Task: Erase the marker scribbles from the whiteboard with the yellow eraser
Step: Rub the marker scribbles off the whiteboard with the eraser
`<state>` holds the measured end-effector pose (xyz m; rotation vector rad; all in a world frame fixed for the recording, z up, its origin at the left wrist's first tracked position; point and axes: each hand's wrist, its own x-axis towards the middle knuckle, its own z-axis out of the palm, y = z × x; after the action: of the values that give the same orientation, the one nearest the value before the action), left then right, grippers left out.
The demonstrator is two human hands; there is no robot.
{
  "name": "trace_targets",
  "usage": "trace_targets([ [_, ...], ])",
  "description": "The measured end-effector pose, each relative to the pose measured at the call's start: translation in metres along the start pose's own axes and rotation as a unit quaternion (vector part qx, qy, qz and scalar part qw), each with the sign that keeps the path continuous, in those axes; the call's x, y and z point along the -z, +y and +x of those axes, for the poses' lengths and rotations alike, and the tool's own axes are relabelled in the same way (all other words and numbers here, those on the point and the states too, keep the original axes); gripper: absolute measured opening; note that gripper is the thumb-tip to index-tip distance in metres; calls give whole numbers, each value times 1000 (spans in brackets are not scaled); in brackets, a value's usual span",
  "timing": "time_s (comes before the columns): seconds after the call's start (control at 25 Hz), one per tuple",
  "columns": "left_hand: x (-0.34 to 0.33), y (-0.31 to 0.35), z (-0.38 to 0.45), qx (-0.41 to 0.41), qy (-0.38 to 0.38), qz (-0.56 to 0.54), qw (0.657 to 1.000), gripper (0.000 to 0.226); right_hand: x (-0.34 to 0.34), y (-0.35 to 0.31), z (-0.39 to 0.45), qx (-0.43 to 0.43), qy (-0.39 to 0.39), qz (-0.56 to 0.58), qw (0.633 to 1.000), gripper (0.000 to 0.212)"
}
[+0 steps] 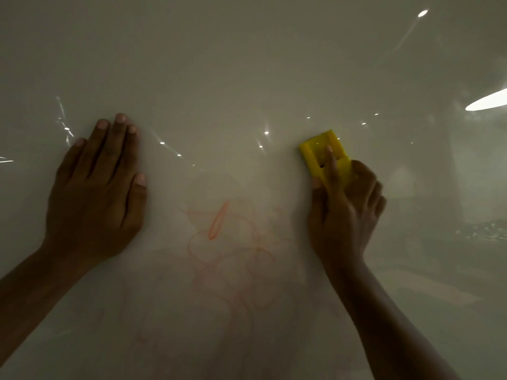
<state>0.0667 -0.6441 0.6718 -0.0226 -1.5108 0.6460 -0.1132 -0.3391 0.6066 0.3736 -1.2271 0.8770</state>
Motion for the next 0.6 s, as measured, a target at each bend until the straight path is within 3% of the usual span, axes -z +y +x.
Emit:
trace_targets([
  [0.12, 3, -7, 6, -31, -17, 0, 999, 63, 1, -20, -17, 250, -55, 32, 966, 42],
  [0.16, 5, -11, 8, -53, -29, 0, 998, 63, 4, -13, -7, 282, -67, 30, 957, 41],
  [0.2, 8, -17, 9, -77, -43, 0, 996, 63, 4, -8, 3, 245, -66, 17, 967, 40],
  [0.28, 13, -30, 9, -114, -71, -5, 991, 62, 0, -9, 14, 44, -30, -1, 999, 46],
  [0.32, 15, -35, 9, -123, -83, -10, 989, 62, -3, -19, 9, -6, -19, -2, 1000, 49],
  [0.36, 18, -39, 8, -122, -93, -15, 988, 62, -5, -35, -1, 27, -23, 2, 999, 49],
  [0.48, 26, -46, 2, -84, -100, -30, 991, 62, -1, -66, -29, 303, -77, 61, 948, 44],
  [0.52, 28, -46, -1, -70, -98, -32, 992, 62, 1, -63, -26, 325, -79, 55, 941, 44],
  [0.56, 29, -46, -4, -57, -94, -31, 993, 62, -1, -60, -20, 282, -73, 36, 956, 44],
  [0.6, 30, -47, -7, -44, -91, -28, 995, 61, -5, -58, -12, 183, -58, 22, 981, 46],
])
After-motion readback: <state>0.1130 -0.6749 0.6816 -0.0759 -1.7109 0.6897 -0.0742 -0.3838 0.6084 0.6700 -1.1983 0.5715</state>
